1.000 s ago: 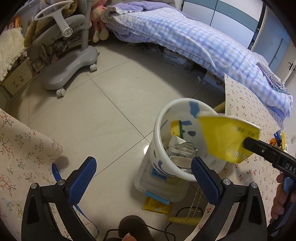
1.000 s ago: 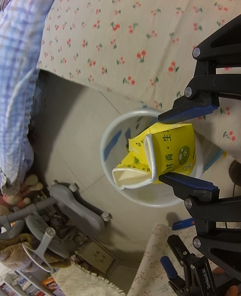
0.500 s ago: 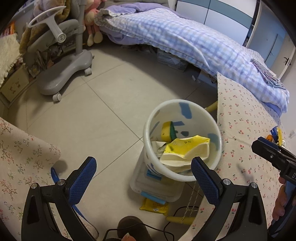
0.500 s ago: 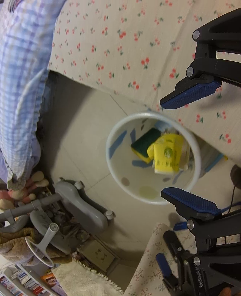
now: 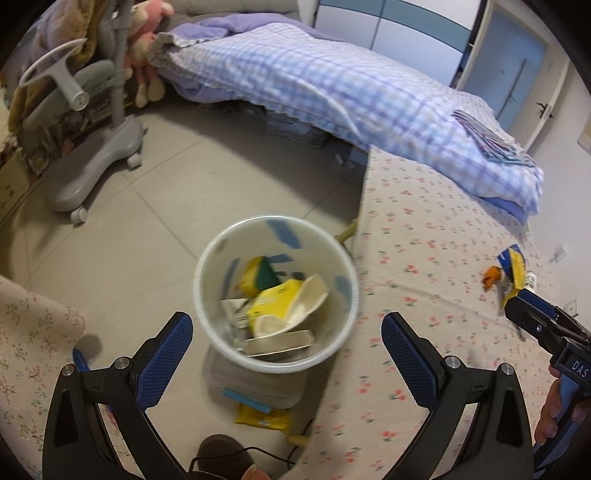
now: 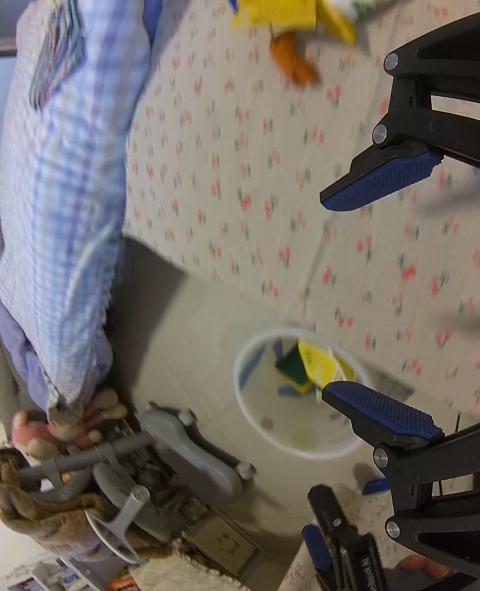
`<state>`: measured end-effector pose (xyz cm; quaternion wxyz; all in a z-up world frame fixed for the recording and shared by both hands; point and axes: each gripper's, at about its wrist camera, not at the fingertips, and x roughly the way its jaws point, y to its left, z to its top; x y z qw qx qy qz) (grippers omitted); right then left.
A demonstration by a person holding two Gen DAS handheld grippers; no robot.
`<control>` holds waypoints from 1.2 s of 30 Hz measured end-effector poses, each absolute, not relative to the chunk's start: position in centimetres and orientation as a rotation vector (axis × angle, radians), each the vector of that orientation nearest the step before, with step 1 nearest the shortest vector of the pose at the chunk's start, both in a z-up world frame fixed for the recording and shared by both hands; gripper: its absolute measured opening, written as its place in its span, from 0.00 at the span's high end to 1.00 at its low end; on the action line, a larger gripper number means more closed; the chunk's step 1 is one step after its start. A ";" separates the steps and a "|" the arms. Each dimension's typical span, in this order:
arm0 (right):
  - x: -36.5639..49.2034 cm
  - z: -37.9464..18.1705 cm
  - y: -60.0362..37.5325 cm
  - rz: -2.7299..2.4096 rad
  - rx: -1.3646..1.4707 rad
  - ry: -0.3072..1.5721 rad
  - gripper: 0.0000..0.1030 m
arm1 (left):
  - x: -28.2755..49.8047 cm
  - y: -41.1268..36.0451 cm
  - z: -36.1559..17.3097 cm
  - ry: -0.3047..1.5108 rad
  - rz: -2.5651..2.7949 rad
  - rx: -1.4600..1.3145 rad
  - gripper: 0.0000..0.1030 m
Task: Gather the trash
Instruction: 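Reach the right gripper to a white drink bottle and close on it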
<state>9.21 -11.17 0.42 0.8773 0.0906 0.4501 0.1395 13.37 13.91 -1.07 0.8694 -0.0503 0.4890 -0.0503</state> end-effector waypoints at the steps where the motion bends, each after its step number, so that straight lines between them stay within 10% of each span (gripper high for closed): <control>1: 9.0 0.6 -12.0 0.277 0.190 0.936 0.21 | 13.4 13.0 -0.9 1.021 -0.117 -0.098 0.00; 23: 8.1 -1.9 -31.4 -0.099 0.319 1.061 0.18 | 16.4 -0.5 -1.4 1.088 -0.270 -0.059 0.00; 36: 10.8 -7.3 -31.4 -0.120 0.187 1.242 0.35 | 16.8 -3.7 -2.7 1.124 -0.287 -0.006 0.00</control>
